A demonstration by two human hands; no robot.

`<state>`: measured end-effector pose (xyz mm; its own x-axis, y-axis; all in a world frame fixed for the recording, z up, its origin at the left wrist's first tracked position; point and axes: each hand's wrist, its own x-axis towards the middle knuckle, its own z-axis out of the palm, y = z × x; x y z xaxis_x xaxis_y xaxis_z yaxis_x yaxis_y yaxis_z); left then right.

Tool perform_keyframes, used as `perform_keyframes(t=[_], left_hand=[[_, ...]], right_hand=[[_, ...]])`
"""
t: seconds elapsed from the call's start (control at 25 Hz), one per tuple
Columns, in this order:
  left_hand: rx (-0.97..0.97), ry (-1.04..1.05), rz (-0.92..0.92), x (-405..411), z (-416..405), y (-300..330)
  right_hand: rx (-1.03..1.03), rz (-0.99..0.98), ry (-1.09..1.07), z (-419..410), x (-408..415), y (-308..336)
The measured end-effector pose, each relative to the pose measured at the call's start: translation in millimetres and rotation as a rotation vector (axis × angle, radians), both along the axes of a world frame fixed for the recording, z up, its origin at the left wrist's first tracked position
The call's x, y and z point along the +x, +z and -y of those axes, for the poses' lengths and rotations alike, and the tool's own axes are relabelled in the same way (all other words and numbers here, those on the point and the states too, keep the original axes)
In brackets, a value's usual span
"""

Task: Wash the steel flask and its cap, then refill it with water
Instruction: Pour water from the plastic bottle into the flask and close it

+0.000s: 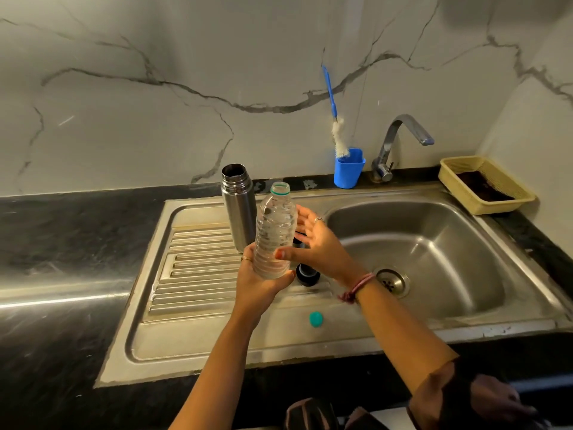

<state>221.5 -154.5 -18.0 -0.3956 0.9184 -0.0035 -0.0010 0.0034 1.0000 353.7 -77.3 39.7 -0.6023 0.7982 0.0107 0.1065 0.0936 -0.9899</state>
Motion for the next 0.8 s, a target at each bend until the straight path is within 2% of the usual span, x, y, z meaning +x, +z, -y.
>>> perform_keyframes(t=[0.12, 0.32, 0.48, 0.56, 0.68, 0.8], left_hand=[[0.042, -0.049, -0.044, 9, -9, 8], [0.062, -0.176, -0.073, 13, -23, 15], [0.026, -0.273, -0.295, -5, -25, 18], [0.062, -0.138, -0.328, -19, -25, 18], [0.101, 0.187, -0.241, -42, -31, 14], [0.038, 0.367, -0.278, -65, -54, 5]], right_hand=[[-0.028, -0.193, -0.044, 4, -17, 2], [-0.054, -0.357, -0.244, 2, -25, 4], [-0.020, -0.376, -0.303, -11, -18, 8], [-0.002, -0.382, -0.329, -22, -10, 12], [0.050, -0.359, -0.378, -39, -1, 14], [0.112, -0.338, -0.410, -52, 5, 12]])
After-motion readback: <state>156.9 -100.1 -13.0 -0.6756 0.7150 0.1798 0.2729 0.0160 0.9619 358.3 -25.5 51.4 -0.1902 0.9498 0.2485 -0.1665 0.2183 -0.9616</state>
